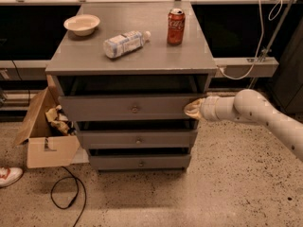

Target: Close top drawer

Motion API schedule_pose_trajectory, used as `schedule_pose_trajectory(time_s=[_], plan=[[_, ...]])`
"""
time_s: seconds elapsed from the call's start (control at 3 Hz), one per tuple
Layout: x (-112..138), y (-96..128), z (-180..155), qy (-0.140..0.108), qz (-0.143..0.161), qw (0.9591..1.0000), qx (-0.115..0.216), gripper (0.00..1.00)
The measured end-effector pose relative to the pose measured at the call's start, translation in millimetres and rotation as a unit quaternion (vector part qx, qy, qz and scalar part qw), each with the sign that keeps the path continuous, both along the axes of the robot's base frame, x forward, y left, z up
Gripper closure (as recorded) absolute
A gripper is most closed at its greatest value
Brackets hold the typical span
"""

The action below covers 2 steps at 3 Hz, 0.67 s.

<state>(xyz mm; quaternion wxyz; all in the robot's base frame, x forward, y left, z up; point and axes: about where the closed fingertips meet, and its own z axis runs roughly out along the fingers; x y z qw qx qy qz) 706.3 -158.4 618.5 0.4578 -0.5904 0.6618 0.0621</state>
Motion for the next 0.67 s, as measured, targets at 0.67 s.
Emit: schedule_pose_trajectory(time_s=[0.67], plan=[[-39, 9, 38, 0.035, 0.047, 0.9983, -0.005, 1.00]])
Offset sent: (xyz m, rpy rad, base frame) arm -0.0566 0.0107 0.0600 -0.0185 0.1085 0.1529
